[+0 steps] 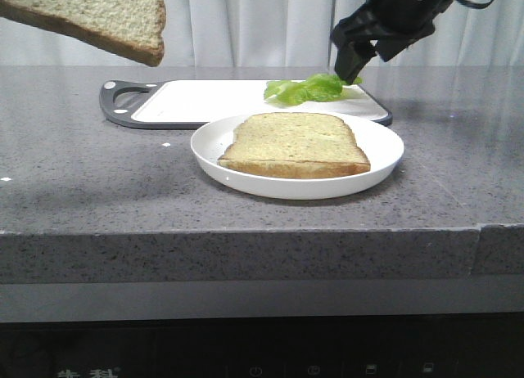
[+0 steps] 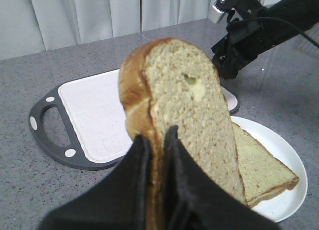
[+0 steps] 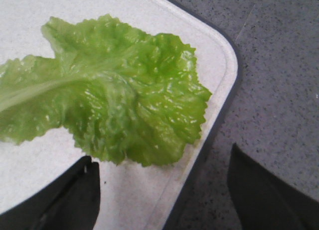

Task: Left arm grabs bread, right arm adds lettuce
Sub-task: 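Reach the right gripper to the lettuce leaf on the cutting board and grasp it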

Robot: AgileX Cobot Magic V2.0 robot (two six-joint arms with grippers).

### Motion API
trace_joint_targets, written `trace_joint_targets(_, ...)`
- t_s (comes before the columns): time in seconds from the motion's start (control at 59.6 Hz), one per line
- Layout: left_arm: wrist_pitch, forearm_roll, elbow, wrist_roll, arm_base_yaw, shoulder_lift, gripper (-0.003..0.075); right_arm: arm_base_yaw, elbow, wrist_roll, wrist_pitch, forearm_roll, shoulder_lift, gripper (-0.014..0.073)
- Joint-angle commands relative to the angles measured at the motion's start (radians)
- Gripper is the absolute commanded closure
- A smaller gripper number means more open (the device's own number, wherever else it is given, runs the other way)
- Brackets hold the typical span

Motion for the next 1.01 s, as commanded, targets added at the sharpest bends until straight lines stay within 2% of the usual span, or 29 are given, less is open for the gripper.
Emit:
trace_joint_targets(0.0, -0.096, -0.008, -0.028, -0.01, 0.0, -0.005, 0.0741, 0.004, -0.074, -0.015, -0.044, 0.007, -0.026, 0.0046)
trace_joint_targets(0.285, -0.096, -0.009, -0.028, -0.01, 0.0, -0.005, 0.0741, 0.016, -0.128, -0.033, -0.062, 0.008, 0.04, 0.0068)
trace_joint_targets(0.369, -0.096, -0.009, -0.028, -0.01, 0.0, -0.005, 0.0741, 0.017, -0.133, -0.033, -0.066, 0.008, 0.043, 0.0197)
trace_joint_targets(0.453, -0.096, -0.009, -0.028, -0.01, 0.0, -0.005, 0.0741, 0.017, -0.133, -0.033, -0.066, 0.008, 0.043, 0.0431)
trace_joint_targets(0.487, -0.096, -0.009, -0.028, -0.01, 0.0, -0.005, 0.0741, 0.017, -0.133, -0.033, -0.066, 0.008, 0.043, 0.0498)
trace_joint_targets(0.554, -0.096, -0.009, -0.028, -0.01, 0.0, -0.005, 0.0741, 0.017, -0.133, -0.033, -0.066, 0.008, 0.043, 0.0619)
trace_joint_targets(0.604, -0.096, -0.009, -0.028, -0.01, 0.0, -0.005, 0.0741, 0.017, -0.133, -0.033, -0.066, 0.008, 0.043, 0.0671)
trace_joint_targets(0.84, -0.096, -0.009, -0.028, -0.01, 0.0, -0.005, 0.0741, 0.017, -0.133, -0.032, -0.049, 0.034, 0.016, 0.0665)
trace_joint_targets(0.991, -0.096, -0.014, -0.028, -0.01, 0.0, -0.005, 0.0741, 0.017, -0.131, -0.032, -0.045, 0.142, -0.041, 0.0664)
